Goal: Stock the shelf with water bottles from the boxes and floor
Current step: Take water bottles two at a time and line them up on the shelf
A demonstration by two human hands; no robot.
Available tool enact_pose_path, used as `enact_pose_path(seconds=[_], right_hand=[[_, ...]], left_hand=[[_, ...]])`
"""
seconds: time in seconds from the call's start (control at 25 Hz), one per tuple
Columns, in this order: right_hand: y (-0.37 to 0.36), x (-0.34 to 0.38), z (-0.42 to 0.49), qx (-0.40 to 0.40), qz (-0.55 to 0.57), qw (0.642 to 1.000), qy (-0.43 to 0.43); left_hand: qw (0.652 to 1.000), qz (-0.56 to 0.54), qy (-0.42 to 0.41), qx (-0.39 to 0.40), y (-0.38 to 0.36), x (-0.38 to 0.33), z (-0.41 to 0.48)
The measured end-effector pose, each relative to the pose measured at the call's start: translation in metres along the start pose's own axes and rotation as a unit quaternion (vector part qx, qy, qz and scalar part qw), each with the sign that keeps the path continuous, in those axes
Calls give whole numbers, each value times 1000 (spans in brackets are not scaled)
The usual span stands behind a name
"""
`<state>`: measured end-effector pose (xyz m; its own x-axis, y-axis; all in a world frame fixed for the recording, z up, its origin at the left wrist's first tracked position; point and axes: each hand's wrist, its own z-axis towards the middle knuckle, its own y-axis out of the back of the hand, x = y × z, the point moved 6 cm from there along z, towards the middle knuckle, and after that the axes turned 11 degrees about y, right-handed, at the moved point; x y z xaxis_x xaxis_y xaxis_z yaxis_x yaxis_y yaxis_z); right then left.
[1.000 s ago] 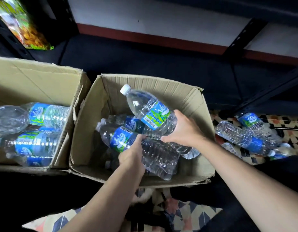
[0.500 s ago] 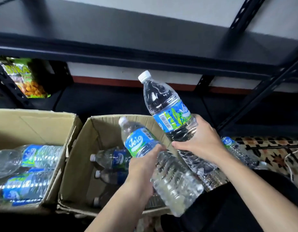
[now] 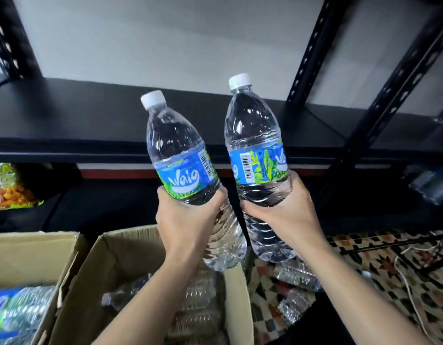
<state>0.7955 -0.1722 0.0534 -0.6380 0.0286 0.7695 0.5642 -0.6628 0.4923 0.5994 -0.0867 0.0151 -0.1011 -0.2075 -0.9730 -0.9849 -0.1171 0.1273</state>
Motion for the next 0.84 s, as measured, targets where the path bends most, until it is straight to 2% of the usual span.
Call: enact_pose_path(seconds=[0.2,0.52,0.68,0.84], right_hand=[[14,33,54,-43,42,997,55],[28,38,149,-96,75,991,59],[35,25,187,-151,84,984,47],[38,6,218,-127,103,986,37]], left_hand=[[996,-24,-88,14,-26,-84,18],[984,24,-177,8,-79,-181,54],[980,48,-193,7,-111,-210,72],[976,61,-210,16,-139,-224,81]])
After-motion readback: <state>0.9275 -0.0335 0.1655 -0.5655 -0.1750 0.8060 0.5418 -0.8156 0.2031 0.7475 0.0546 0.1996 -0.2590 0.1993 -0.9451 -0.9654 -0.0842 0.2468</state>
